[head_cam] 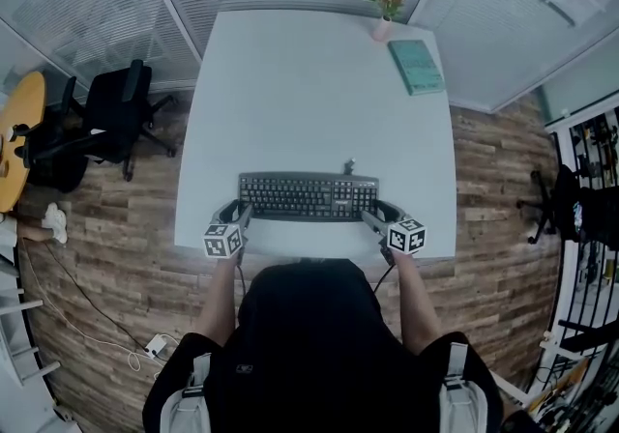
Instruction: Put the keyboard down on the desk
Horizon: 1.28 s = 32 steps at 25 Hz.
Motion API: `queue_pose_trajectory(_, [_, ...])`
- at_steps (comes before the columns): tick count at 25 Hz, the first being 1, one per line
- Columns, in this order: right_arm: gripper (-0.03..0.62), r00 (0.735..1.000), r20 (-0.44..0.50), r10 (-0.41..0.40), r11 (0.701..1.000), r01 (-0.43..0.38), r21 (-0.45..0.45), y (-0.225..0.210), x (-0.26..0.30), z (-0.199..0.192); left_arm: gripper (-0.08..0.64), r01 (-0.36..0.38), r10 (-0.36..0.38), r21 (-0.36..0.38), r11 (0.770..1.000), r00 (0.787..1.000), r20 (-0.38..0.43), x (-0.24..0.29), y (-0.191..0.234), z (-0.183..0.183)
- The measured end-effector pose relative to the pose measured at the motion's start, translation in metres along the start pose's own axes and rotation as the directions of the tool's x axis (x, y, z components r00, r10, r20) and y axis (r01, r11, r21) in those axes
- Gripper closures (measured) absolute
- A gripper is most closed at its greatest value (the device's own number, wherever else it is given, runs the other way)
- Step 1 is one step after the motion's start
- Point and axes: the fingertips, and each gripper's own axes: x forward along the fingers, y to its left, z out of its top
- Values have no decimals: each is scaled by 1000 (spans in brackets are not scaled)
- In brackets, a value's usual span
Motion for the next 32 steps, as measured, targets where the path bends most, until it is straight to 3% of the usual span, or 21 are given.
queue_pose_trajectory(2, [336,1000,-3,18,999,-18,-50,12,-5,2,372,23,-23,30,999,1000,17,-5,-9,8])
queue_pose_trajectory(9, [548,997,50,55,984,-45,-174,31,-26,24,521,98,-102,36,994,986,134,-22,-47,41])
queue_pose_trajectory(17, [577,993,47,111,962,-95,-255,52,-28,25,551,276,-281,78,958,957,71,-17,-97,32])
queue_pose_trajectory(25, [577,992,28,124,961,-113,-253,58,-30,18,551,277,-272,208,938,961,-51,-14,-118,12])
queue_pose_trajectory(32, [577,993,0,121,957,-117,-264,60,-24,15,551,302,-299,198,933,953,-42,-12,-123,12])
